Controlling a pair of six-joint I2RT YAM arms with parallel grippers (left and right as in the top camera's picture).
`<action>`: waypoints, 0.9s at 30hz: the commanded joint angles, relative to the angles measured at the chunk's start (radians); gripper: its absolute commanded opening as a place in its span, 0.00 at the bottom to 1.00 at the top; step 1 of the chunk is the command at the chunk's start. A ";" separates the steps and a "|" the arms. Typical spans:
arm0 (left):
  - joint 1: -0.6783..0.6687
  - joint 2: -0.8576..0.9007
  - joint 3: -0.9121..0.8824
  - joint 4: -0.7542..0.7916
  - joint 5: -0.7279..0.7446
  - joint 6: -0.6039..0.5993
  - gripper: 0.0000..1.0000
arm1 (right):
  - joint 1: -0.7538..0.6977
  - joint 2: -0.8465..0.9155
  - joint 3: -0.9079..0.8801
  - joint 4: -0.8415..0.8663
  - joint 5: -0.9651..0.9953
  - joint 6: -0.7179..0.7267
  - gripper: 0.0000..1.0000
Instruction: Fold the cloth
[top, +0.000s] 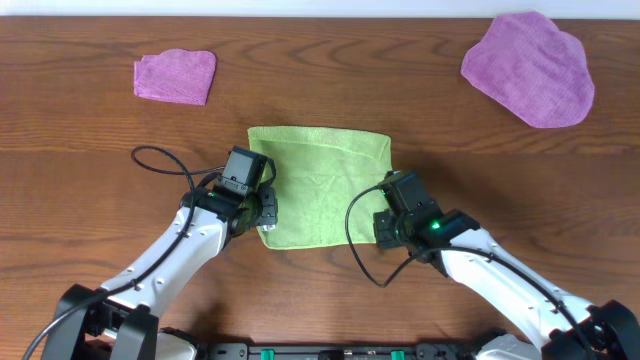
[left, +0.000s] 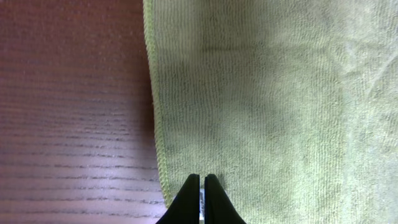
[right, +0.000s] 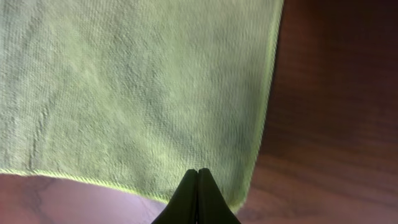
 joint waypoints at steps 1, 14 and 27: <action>0.002 -0.013 0.028 0.019 -0.005 0.007 0.06 | -0.008 -0.006 0.037 0.034 -0.004 -0.040 0.01; 0.027 0.046 0.072 0.129 -0.002 0.052 0.06 | -0.126 0.091 0.096 0.193 -0.105 -0.116 0.01; 0.037 0.308 0.314 0.090 0.012 0.122 0.06 | -0.133 0.362 0.356 0.185 -0.175 -0.189 0.01</action>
